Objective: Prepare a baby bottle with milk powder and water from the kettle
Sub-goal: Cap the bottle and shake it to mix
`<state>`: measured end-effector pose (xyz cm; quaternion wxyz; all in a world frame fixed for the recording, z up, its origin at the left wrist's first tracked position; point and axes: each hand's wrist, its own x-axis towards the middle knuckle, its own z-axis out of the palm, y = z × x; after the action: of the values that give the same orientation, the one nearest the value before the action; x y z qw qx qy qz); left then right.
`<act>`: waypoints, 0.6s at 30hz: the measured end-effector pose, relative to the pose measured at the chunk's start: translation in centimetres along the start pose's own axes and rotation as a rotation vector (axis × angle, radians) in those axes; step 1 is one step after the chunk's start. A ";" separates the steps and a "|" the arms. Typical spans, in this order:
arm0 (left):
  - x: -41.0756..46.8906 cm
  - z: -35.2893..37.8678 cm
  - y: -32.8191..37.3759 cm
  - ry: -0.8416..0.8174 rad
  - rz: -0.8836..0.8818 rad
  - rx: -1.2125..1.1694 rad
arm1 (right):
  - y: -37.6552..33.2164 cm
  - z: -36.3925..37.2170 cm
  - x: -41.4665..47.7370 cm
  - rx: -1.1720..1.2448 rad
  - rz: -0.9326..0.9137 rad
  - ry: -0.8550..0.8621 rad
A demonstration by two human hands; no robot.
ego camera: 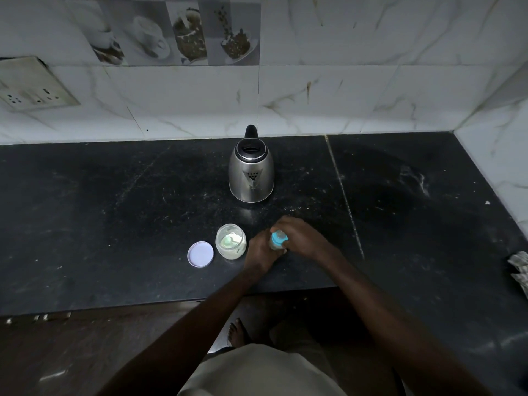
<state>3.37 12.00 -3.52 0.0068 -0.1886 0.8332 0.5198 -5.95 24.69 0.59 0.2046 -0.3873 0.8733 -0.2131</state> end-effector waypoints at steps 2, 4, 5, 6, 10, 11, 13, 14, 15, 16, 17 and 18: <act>-0.1 0.0 0.0 -0.002 -0.012 -0.023 | -0.2 0.2 0.2 -0.061 0.031 -0.019; -0.1 -0.1 -0.1 0.000 -0.019 -0.038 | -0.3 0.4 0.3 -0.123 0.062 -0.010; -0.1 0.0 -0.1 0.002 -0.016 -0.043 | -0.4 0.5 0.3 -0.148 0.086 -0.002; -0.1 0.0 -0.2 0.006 -0.011 -0.046 | -0.5 0.5 0.4 -0.170 0.114 0.003; 0.1 -0.1 -0.2 -0.005 0.012 -0.046 | -0.9 0.8 0.8 -0.275 0.197 0.026; 0.1 -0.1 -0.2 -0.009 0.012 -0.042 | -1.0 0.8 0.9 -0.285 0.210 0.035; 0.2 -0.1 -0.3 -0.013 0.010 -0.046 | -1.0 0.8 0.9 -0.291 0.207 0.044; 0.2 -0.1 -0.3 -0.014 0.013 -0.052 | -1.0 0.8 0.9 -0.291 0.187 0.040; 0.2 -0.1 -0.4 -0.012 0.013 -0.060 | -0.9 0.6 0.8 -0.293 0.158 0.029; 0.1 -0.1 -0.5 -0.009 0.008 -0.069 | -0.8 0.5 0.8 -0.294 0.126 0.017; 0.1 -0.1 -0.5 -0.007 0.000 -0.075 | -0.7 0.4 0.7 -0.285 0.092 0.007; 0.2 -0.1 -0.6 -0.005 -0.008 -0.081 | -0.5 0.4 0.6 -0.267 0.053 -0.004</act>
<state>3.44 11.63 -4.02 0.0033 -0.1905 0.8108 0.5534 -5.85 23.80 0.43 0.1584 -0.3881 0.9036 -0.0885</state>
